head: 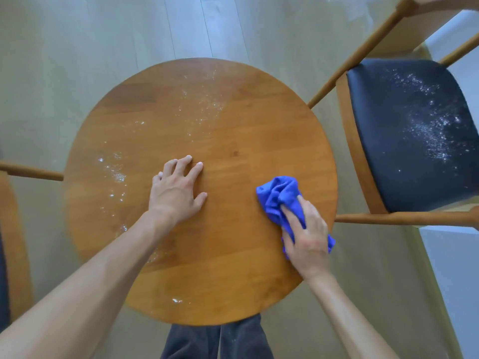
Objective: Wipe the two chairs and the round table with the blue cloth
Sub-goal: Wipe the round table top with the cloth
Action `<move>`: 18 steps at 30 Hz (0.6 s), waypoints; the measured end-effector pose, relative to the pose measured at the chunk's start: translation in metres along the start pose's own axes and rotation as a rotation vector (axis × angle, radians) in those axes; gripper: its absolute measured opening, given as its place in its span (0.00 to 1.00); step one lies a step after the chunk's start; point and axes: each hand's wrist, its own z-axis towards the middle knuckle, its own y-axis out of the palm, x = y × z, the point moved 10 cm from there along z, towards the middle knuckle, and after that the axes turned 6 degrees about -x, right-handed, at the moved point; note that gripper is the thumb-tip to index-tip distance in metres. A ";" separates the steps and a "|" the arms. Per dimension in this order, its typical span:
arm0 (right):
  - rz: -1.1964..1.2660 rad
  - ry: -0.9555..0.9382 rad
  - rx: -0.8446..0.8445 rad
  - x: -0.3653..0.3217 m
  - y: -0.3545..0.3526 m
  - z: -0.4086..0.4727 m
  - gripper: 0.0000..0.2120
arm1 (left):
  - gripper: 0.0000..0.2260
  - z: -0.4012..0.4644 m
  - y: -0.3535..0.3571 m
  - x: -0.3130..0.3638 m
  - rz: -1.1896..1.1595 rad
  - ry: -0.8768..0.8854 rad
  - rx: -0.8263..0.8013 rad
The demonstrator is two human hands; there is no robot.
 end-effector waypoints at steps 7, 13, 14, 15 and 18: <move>0.072 0.527 0.159 -0.028 0.011 -0.030 0.20 | 0.31 -0.001 -0.003 0.000 -0.001 0.001 0.002; 0.150 -0.124 -0.076 -0.187 0.057 -0.075 0.15 | 0.31 -0.006 0.003 -0.002 -0.008 0.022 0.019; 0.158 -0.219 -0.097 -0.182 0.056 -0.070 0.15 | 0.31 -0.007 0.003 -0.003 0.001 0.029 0.024; 0.153 -0.316 -0.123 -0.171 0.052 -0.066 0.14 | 0.31 -0.006 0.003 -0.005 0.005 0.033 0.025; 0.080 -0.450 -0.133 -0.101 0.032 -0.035 0.13 | 0.31 -0.004 0.005 -0.006 0.017 0.041 0.012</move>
